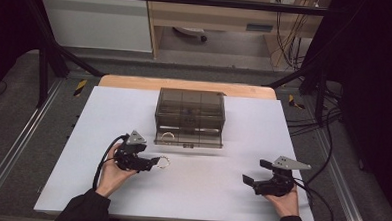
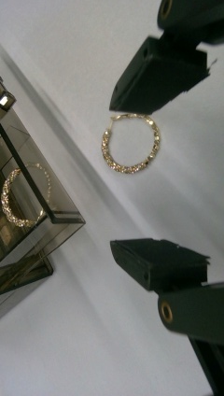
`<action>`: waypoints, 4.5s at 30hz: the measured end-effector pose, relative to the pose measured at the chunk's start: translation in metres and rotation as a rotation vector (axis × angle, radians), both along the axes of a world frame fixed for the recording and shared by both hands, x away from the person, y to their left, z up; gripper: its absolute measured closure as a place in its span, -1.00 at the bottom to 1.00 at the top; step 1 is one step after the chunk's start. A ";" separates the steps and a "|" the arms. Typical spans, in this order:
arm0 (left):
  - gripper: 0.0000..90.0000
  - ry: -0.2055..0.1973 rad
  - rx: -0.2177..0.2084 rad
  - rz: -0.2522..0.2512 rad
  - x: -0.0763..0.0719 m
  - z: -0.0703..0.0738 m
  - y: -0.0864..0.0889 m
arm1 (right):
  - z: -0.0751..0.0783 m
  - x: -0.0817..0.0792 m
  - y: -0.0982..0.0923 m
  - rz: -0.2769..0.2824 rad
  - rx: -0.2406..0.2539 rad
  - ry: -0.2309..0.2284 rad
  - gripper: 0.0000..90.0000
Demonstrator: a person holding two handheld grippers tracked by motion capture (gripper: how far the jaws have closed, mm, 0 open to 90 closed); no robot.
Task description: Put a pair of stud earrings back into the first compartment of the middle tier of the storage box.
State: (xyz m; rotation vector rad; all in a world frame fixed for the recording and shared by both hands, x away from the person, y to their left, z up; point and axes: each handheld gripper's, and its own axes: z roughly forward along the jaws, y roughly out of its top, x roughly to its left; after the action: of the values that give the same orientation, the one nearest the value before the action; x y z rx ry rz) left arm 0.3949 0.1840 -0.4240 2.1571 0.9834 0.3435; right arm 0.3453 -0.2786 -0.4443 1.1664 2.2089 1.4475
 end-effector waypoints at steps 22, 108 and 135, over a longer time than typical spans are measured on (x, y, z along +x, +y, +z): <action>0.47 0.039 0.042 0.011 0.010 -0.018 -0.022 | 0.000 0.000 0.000 0.001 0.001 0.000 -0.97; 0.92 -0.019 -0.004 -0.016 -0.010 0.021 -0.023 | 0.000 0.000 0.000 0.001 -0.001 0.004 -0.97; 0.92 -0.044 -0.025 0.019 0.016 0.050 -0.023 | 0.000 0.000 0.000 0.004 -0.006 0.003 -0.97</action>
State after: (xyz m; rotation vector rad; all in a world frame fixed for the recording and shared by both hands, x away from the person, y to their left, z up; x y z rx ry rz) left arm 0.4104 0.1606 -0.3741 2.1100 0.9792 0.3846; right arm 0.3453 -0.2784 -0.4445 1.1637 2.2178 1.4408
